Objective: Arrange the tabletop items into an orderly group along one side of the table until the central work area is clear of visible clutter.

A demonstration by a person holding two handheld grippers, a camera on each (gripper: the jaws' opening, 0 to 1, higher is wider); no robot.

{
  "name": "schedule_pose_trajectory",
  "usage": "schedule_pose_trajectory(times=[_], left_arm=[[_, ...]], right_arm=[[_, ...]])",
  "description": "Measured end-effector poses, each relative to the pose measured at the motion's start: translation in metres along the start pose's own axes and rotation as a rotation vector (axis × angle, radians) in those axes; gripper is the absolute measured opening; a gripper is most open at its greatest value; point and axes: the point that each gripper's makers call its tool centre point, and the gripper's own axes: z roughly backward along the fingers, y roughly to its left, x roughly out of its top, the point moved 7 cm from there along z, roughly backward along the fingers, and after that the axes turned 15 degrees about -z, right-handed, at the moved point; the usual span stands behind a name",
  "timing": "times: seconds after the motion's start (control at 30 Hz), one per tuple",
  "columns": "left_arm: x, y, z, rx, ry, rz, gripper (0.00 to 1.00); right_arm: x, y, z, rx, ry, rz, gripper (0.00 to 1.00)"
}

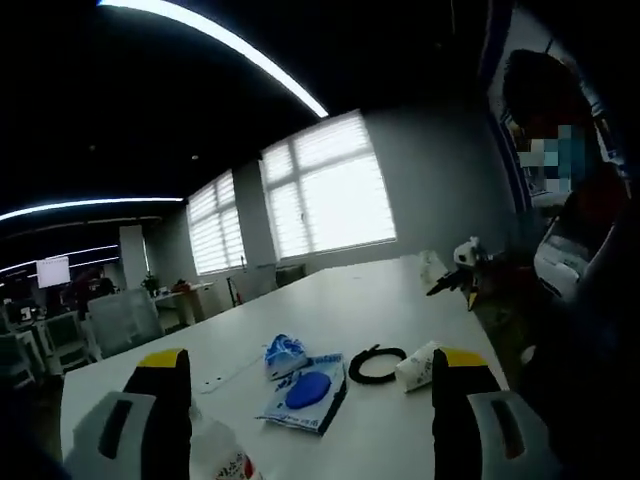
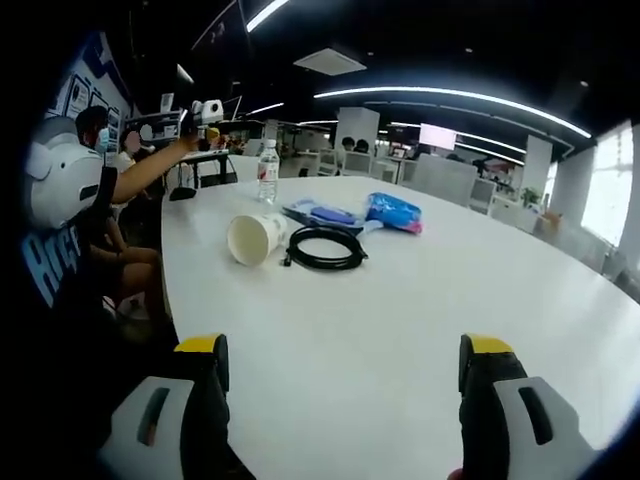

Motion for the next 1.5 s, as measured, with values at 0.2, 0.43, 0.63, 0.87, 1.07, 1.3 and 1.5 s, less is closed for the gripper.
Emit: schedule_pose_trajectory(times=[0.2, 0.43, 0.63, 0.87, 1.07, 1.3, 1.5], left_arm=[[-0.008, -0.030, 0.007, -0.016, 0.022, 0.028, 1.00], [-0.021, -0.056, 0.002, -0.079, 0.008, 0.050, 1.00], [-0.028, -0.077, -0.024, -0.170, 0.000, 0.062, 1.00], [-0.027, -0.095, -0.041, -0.248, 0.012, 0.055, 1.00], [-0.023, -0.116, -0.055, -0.327, 0.014, -0.013, 1.00], [-0.016, -0.131, -0.073, -0.424, 0.048, -0.081, 1.00], [-0.008, -0.138, -0.090, -0.475, 0.114, -0.217, 1.00]], right_arm=[[0.000, 0.000, -0.003, 0.009, -0.005, -0.007, 0.91], [0.002, 0.001, -0.006, 0.020, -0.004, 0.001, 0.90], [0.000, 0.005, -0.009, 0.033, 0.006, 0.005, 0.90], [0.000, 0.005, -0.007, 0.029, 0.002, 0.002, 0.90], [-0.003, 0.007, -0.009, 0.035, 0.005, -0.003, 0.89], [-0.004, 0.009, -0.012, 0.048, 0.003, -0.007, 0.88], [-0.005, 0.007, -0.012, 0.045, 0.006, -0.011, 0.87]])
